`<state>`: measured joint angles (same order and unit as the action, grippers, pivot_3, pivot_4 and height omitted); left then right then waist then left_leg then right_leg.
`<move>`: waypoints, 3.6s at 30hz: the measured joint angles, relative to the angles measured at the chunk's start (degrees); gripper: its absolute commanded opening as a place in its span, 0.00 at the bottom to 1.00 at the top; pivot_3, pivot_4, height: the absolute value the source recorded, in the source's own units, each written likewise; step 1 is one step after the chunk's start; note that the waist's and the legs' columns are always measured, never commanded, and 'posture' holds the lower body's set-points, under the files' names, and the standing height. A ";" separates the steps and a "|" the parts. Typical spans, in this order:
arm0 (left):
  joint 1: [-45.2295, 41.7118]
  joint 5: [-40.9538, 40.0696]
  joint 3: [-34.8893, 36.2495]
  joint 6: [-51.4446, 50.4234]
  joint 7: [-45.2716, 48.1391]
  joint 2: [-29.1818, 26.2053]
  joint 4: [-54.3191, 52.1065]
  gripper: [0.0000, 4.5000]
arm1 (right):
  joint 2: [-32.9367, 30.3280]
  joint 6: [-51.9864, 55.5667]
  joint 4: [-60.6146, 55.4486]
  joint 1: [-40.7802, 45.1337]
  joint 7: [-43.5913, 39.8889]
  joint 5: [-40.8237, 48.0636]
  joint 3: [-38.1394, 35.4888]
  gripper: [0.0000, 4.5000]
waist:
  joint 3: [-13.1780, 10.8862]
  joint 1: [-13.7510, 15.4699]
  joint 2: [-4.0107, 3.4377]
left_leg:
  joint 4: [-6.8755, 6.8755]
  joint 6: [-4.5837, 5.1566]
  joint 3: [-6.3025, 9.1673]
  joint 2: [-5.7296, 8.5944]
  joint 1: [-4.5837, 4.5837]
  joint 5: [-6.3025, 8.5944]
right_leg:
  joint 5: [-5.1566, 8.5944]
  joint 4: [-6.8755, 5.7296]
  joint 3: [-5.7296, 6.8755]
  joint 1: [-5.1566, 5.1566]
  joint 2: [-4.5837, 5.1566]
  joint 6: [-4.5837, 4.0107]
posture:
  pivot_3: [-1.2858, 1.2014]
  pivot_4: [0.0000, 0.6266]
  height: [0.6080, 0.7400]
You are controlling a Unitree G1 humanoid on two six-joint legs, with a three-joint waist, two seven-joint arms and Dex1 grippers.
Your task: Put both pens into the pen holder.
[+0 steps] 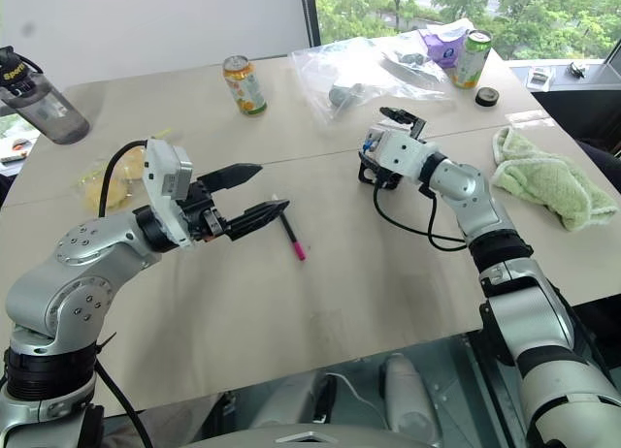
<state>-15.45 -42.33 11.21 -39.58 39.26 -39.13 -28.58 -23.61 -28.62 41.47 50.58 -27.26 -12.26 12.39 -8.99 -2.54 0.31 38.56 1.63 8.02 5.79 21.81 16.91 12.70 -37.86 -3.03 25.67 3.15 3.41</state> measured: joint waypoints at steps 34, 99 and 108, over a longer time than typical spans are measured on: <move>1.05 19.47 -10.10 -14.82 -41.57 26.30 3.06 1.00 | -16.07 53.61 -62.65 -39.61 -27.09 43.00 -10.39 0.98 | 0.11 2.31 0.15 | 0.22 0.00 0.03 0.00 0.02 0.01 | -0.02 -0.11 0.05 -0.12 0.03 0.00 | 0.52 0.24 0.99; 4.60 -1.89 -13.41 -1.02 -8.11 32.14 -0.15 0.00 | 1.66 87.65 -65.66 -27.33 13.39 87.30 -21.82 0.40 | 0.58 3.22 0.20 | 0.53 0.03 0.28 0.02 -0.11 0.03 | -0.05 0.00 0.37 -0.54 0.05 0.01 | 0.52 0.24 0.99; 4.71 -3.45 -13.81 -1.45 -9.24 30.29 -0.23 0.50 | 1.42 86.61 -65.21 -27.04 13.42 89.03 -21.29 0.02 | 0.58 3.21 0.19 | 0.52 0.03 0.28 0.02 -0.11 0.03 | -0.04 0.01 0.36 -0.54 0.05 0.01 | 0.52 0.24 0.99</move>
<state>-10.73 -45.78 -2.60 -41.03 30.02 -8.84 -28.81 -22.19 57.98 -23.74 23.54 -13.85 76.76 -8.90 -8.41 0.68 0.50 39.08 1.66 8.30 5.80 21.70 16.93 12.65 -37.86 -2.67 25.13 3.20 3.42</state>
